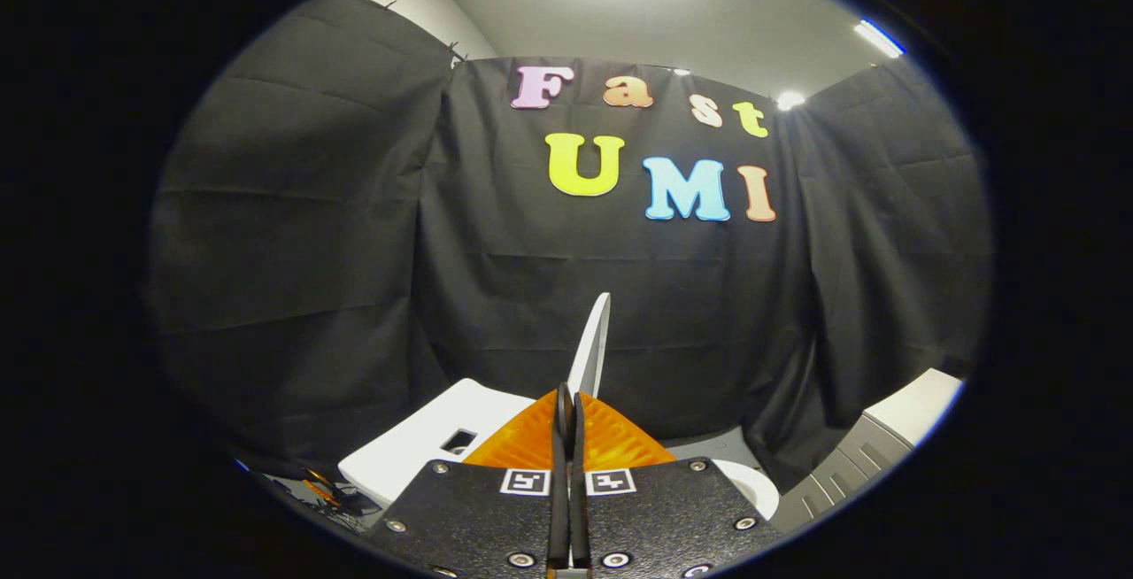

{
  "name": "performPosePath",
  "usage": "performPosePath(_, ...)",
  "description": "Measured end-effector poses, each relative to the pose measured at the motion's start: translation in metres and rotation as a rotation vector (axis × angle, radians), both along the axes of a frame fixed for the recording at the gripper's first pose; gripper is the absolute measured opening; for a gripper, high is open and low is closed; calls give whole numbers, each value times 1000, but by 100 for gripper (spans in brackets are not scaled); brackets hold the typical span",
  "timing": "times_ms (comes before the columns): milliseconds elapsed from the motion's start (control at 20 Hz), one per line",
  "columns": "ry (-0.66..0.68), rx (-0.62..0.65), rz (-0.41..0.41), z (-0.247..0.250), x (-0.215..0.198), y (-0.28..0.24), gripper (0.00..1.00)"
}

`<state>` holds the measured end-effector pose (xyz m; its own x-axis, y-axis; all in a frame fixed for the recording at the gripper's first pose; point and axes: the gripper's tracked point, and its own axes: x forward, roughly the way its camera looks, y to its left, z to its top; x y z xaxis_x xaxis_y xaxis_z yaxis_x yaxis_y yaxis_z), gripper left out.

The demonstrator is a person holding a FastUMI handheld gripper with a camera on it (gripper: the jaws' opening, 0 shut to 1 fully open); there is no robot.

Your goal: Open the toilet lid.

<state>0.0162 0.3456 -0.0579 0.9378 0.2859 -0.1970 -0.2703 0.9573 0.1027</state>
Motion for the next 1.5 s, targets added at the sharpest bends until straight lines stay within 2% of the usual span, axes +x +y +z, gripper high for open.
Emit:
performPosePath(500,-23,-63,114,2,-9,84,1)
performPosePath(750,-15,-77,133,-1,-10,107,1)
performPosePath(1300,-7,-68,143,-5,-9,119,1)
performPosePath(1400,-3,-80,141,-4,-10,114,4)
performPosePath(1500,19,-92,173,-3,-11,117,10)
